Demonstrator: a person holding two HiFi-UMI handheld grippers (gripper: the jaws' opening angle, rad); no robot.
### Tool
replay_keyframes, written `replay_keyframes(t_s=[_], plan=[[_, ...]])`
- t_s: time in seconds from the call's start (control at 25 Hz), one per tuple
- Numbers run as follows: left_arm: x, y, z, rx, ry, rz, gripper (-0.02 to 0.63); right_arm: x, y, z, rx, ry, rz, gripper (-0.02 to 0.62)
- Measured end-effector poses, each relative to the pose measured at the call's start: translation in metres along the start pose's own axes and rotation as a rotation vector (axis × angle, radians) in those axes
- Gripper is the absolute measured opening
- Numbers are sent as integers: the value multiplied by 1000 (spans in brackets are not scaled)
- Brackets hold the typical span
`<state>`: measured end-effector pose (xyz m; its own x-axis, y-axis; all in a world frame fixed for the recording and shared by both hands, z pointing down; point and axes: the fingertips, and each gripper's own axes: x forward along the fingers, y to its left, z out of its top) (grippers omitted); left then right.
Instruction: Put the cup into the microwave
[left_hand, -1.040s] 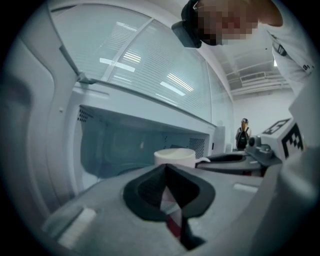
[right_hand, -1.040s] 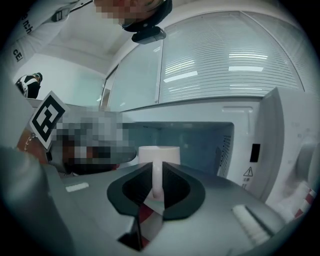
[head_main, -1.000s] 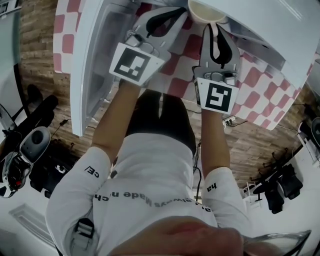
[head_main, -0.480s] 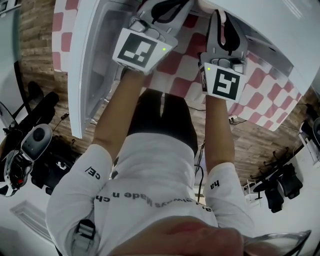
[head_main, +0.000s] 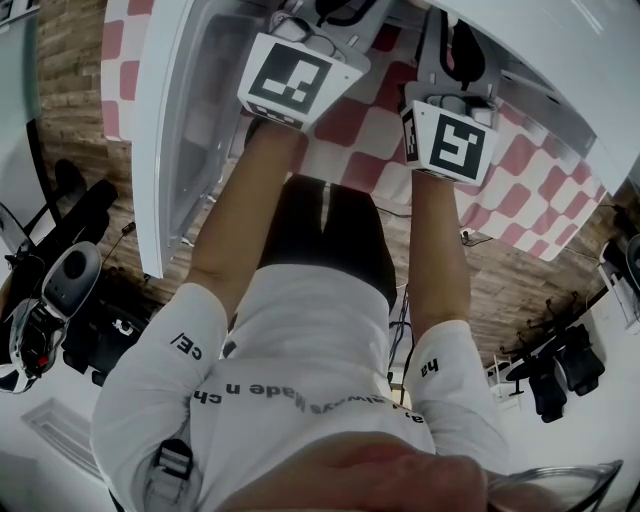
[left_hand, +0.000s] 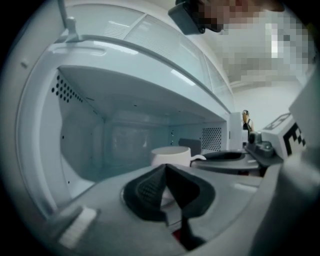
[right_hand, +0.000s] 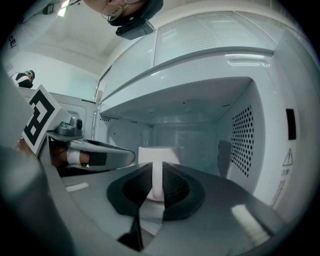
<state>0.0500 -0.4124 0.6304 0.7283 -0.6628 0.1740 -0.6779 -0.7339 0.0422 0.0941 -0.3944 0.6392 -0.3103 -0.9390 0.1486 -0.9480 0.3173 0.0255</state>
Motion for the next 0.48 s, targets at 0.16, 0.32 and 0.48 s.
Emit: replay_keyframes(t_s=[0.16, 0.32, 0.48], plan=[[4, 0, -2, 1, 8, -1, 3, 3, 0, -1, 0, -5, 0, 40], [5, 0, -4, -4, 18, 0, 3, 4, -2, -3, 3, -11, -4, 41], [2, 0, -8, -14, 30, 8, 3, 3, -2, -6, 2, -9, -2, 41]])
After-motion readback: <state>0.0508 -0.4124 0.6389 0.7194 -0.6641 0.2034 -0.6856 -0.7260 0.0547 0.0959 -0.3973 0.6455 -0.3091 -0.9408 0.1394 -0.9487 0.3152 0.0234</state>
